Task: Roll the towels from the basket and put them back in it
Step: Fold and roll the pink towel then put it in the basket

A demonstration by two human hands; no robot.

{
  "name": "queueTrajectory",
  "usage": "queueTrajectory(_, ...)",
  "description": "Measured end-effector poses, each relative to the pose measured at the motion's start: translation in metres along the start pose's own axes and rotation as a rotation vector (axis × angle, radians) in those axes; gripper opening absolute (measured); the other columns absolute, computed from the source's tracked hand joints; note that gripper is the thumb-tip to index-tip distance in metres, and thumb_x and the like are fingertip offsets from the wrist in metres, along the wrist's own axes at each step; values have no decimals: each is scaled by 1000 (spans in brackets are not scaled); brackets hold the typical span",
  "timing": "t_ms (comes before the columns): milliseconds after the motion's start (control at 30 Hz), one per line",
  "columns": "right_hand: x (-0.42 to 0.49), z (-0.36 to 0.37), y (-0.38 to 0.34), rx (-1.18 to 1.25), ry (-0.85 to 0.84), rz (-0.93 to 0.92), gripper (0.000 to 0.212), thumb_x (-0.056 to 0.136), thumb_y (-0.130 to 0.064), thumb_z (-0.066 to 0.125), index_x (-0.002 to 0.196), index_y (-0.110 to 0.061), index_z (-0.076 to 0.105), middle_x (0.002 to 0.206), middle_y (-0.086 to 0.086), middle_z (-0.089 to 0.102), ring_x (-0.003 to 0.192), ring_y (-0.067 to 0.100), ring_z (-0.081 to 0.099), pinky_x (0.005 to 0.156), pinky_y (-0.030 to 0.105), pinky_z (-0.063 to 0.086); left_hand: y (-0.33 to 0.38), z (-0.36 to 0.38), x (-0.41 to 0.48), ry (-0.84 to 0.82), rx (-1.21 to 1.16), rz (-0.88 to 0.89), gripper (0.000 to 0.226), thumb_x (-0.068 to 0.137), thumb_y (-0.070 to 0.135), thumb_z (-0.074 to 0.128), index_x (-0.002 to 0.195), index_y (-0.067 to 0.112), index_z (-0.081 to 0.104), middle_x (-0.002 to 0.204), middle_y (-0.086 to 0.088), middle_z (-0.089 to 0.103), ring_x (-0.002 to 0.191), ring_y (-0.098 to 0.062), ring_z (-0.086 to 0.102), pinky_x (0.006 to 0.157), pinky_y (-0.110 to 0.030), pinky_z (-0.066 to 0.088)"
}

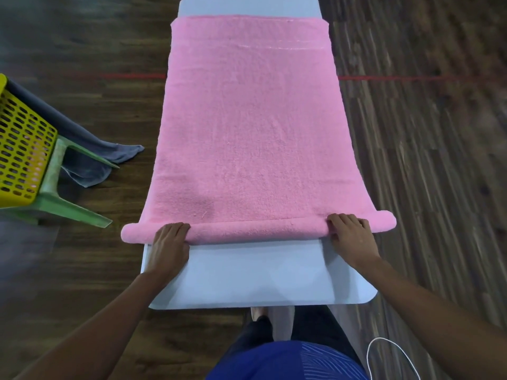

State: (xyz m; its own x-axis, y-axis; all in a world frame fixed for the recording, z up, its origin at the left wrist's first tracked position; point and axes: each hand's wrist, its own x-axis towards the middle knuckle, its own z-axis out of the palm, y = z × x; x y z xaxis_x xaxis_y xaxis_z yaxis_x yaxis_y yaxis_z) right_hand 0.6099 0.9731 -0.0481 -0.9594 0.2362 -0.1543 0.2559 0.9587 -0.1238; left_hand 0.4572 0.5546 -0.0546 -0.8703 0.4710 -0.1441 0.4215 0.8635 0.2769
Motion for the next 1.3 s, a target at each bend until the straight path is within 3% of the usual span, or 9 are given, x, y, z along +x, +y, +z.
queueTrajectory(233,15,-19,5,-14,-348,1,49,81,-42,28,109,-23,64,96,0,61,94,20,50,88,38,29,-5,-20,16,-299,55,-28,40,78,33,38,98,12,65,91,-6,65,84,-23,51,86,-42,39)
queueTrajectory(433,8,-2,0,62,100,-13,18,77,-10,71,93,-11,64,95,6,60,85,30,54,74,39,38,-4,-13,10,108,49,0,11,85,9,62,96,8,59,95,-9,59,87,-31,53,79,-47,40)
queueTrajectory(533,-6,4,-6,82,77,-76,30,70,-2,72,97,-10,62,98,6,61,87,30,57,74,39,44,-3,-1,-7,89,51,73,27,83,17,49,102,4,63,98,-11,63,88,-31,55,77,-47,45)
queueTrajectory(700,-19,19,-13,35,-10,7,52,72,-11,74,120,-6,56,120,13,61,109,33,57,100,46,45,0,7,-18,14,15,-3,47,69,-4,70,115,1,63,113,-19,65,104,-38,60,91,-57,47)
queueTrajectory(800,-2,6,-16,8,-12,39,31,81,-26,57,108,-12,61,103,6,66,96,30,60,89,43,44,5,2,-7,9,-8,-65,32,74,-1,68,106,2,67,104,-17,69,96,-37,63,91,-56,46)
queueTrajectory(900,13,-14,-11,-41,-195,3,51,78,-44,24,103,-19,61,98,0,65,95,25,55,83,38,34,1,-8,2,-53,59,-40,26,81,18,49,99,8,66,92,-10,69,87,-32,61,91,-50,41)
queueTrajectory(1000,22,-16,-5,-32,-278,65,46,81,-41,27,100,-18,62,112,1,57,106,23,45,89,38,28,1,-14,10,-135,-19,-101,23,89,22,43,104,13,58,90,-5,64,86,-26,56,100,-49,32)
queueTrajectory(1133,21,-3,-9,-53,-11,149,21,83,-18,63,103,-13,63,105,10,54,95,32,48,82,44,32,-2,-10,17,46,21,-114,22,87,12,60,108,10,56,107,-12,55,101,-33,49,96,-55,33)
queueTrajectory(1300,8,1,-10,54,164,-33,22,77,-5,61,98,-12,62,97,5,62,89,31,57,76,38,38,8,-7,17,89,2,13,31,75,6,57,104,3,67,103,-13,67,95,-35,59,86,-51,45)
